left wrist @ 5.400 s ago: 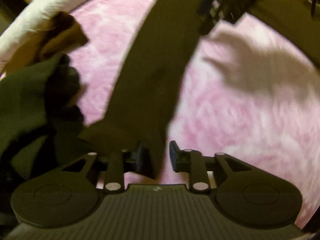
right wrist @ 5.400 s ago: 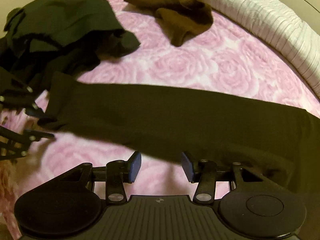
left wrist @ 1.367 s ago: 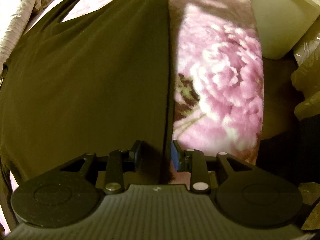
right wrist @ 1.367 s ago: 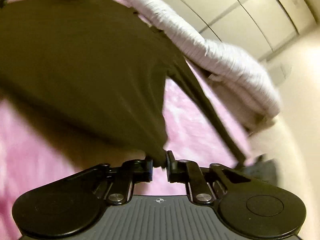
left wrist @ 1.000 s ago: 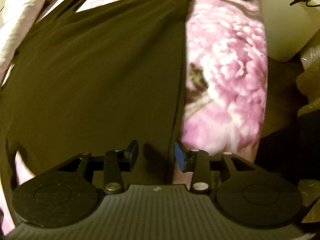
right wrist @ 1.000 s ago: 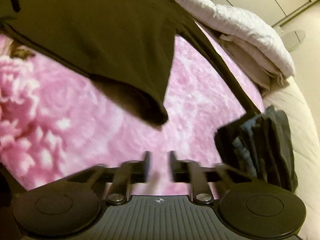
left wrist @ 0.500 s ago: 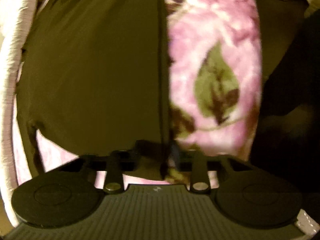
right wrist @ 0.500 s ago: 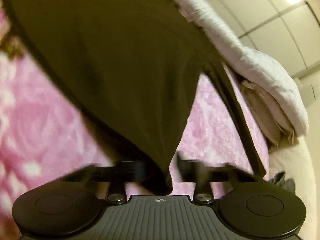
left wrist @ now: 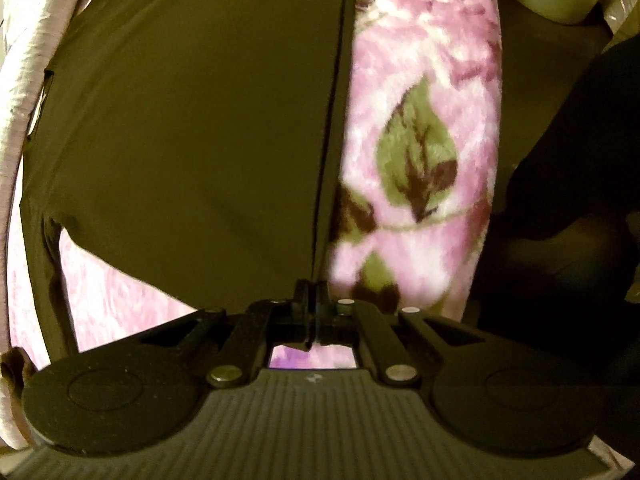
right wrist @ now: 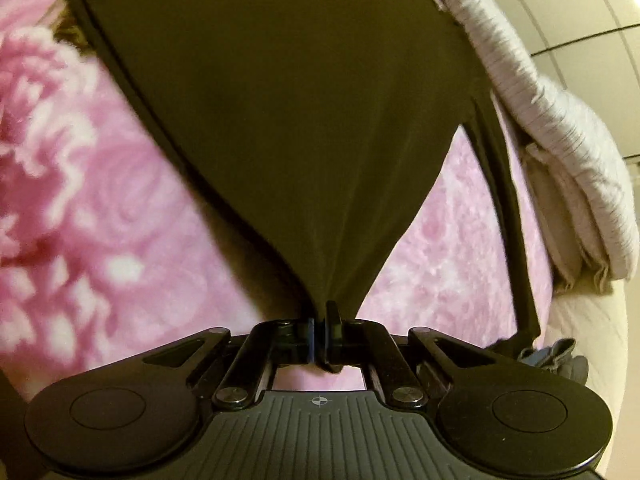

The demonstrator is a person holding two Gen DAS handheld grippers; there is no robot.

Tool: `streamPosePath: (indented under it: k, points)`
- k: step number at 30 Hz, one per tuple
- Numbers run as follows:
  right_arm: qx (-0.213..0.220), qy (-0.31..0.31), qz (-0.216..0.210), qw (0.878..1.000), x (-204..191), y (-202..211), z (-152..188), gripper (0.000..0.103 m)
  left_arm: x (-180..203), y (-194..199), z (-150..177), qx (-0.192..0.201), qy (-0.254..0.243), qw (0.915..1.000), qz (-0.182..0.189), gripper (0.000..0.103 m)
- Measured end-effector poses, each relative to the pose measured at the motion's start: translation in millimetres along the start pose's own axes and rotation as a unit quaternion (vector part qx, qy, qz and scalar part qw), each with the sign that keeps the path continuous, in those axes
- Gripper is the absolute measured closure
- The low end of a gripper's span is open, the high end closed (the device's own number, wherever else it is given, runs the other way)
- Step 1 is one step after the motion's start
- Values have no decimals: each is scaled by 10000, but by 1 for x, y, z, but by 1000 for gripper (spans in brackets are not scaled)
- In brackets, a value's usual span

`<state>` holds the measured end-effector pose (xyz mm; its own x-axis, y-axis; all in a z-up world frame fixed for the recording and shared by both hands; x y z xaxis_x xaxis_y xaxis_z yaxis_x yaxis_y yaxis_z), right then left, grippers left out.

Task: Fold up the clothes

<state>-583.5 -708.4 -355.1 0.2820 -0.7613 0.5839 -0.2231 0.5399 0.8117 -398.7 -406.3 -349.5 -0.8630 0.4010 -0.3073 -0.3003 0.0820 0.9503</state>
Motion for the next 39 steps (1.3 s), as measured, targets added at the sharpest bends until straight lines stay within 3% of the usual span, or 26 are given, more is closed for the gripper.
streamPosePath:
  k: [3,7,9,10,11,12,14,16,18,20,23,24,26,28,30,34,39]
  points:
    - [-303,27,-208,9993,1,8,4,100,5,4,3,-163,16,9997,164,103]
    - [-569,-318,-483,9967,11,27,11,91,-12,34,7,-110,855,9959,282,98]
    - [-576,-595,-546,9951,19,45,11,78,-21,50,9,-70,1311,9908,336,93]
    - [-555,-754,-572,9940,23,55,10,64,-26,58,10,-50,1538,9874,362,92]
    - [-529,-916,-603,9926,29,65,9,53,-33,67,12,-21,1837,9823,367,87]
    - [-489,-1093,-646,9907,36,73,6,49,-41,77,14,13,2173,9754,360,79]
    - [-381,-1462,-746,9857,50,89,-1,42,-58,97,18,88,2856,9577,353,69]
    - [-255,-1830,-881,9788,63,107,-12,41,-80,114,22,236,3618,9313,353,55]
    - [-116,-2211,-1099,9690,78,123,-25,40,-97,133,29,366,4284,9021,364,30]
    - [1,-2615,-1371,9554,97,136,-38,38,-113,151,35,484,4905,8693,378,23]
    - [166,-3308,-1867,9249,126,161,-57,35,-133,173,48,650,5638,8220,458,13]
    - [173,-3511,-1998,9146,136,166,-61,34,-138,180,53,714,5819,8088,471,13]
    - [150,-3892,-2254,8930,157,179,-69,32,-149,192,59,793,6040,7917,452,13]
    - [110,-4173,-2454,8750,173,191,-76,31,-159,205,63,882,6123,7850,340,13]
    - [114,-4319,-2515,8661,187,203,-81,30,-167,215,65,987,6159,7813,216,13]
    - [110,-4424,-2349,8654,205,224,-87,28,-182,227,63,1157,6245,7723,93,13]
    - [152,-4615,-2232,8585,216,237,-91,28,-198,233,51,1409,6119,7782,5,13]
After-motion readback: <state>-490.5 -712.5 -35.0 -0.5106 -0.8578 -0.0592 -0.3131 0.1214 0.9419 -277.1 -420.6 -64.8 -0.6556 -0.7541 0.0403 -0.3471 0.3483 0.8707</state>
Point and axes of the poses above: each gripper's, at about its wrist camera, not at the fingertips, and y roughly against the way its jaws point, x to its right, z to its underside, the point moved 1 cm from there along -y, roughly the way its jaws point, and after that the axes turned 7 degrees about -x, right-handed, at the moved point
